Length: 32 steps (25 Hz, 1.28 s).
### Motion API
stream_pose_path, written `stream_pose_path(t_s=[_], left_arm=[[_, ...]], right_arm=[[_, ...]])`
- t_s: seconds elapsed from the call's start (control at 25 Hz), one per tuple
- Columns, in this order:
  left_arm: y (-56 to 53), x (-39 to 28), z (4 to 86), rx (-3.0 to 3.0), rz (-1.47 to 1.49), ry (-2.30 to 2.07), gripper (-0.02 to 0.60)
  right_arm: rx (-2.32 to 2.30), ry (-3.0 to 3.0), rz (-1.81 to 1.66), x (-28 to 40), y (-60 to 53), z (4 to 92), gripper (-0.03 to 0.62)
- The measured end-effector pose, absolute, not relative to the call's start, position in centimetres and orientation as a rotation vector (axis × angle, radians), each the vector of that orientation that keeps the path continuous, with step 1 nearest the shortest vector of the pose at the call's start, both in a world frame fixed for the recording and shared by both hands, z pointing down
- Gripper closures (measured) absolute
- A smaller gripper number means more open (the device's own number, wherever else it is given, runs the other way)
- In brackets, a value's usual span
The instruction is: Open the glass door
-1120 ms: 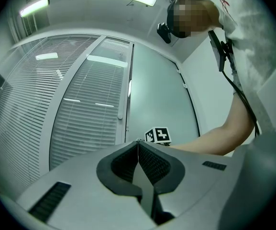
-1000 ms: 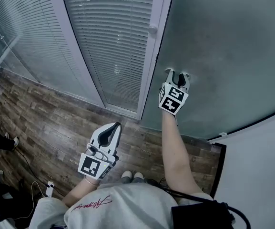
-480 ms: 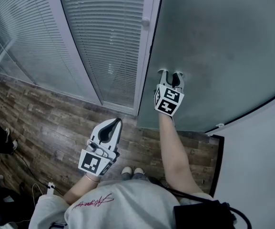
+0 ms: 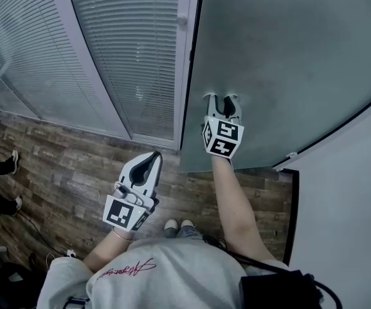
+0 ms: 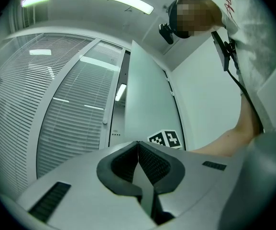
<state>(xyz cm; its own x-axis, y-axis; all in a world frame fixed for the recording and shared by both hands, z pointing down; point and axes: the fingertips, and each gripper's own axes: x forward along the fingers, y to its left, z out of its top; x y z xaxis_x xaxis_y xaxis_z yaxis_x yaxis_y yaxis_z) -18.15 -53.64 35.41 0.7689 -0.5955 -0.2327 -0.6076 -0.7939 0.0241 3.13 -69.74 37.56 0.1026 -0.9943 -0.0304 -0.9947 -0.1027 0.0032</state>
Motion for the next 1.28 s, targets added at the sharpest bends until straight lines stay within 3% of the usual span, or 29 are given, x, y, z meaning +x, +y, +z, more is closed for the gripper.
stream_pose_path(t_s=[0.56, 1.28], left_arm=[[-50.5, -16.4, 34.8, -2.911, 0.388, 0.891, 0.569], [-42.6, -13.5, 35.5, -2.851, 0.363, 1.068, 0.569]], right_arm=[[-2.254, 2.142, 0.059, 2.0, -63.3, 37.4, 0.470], [-2.102, 2.270, 0.060, 0.9, -54.2, 37.5, 0.470]])
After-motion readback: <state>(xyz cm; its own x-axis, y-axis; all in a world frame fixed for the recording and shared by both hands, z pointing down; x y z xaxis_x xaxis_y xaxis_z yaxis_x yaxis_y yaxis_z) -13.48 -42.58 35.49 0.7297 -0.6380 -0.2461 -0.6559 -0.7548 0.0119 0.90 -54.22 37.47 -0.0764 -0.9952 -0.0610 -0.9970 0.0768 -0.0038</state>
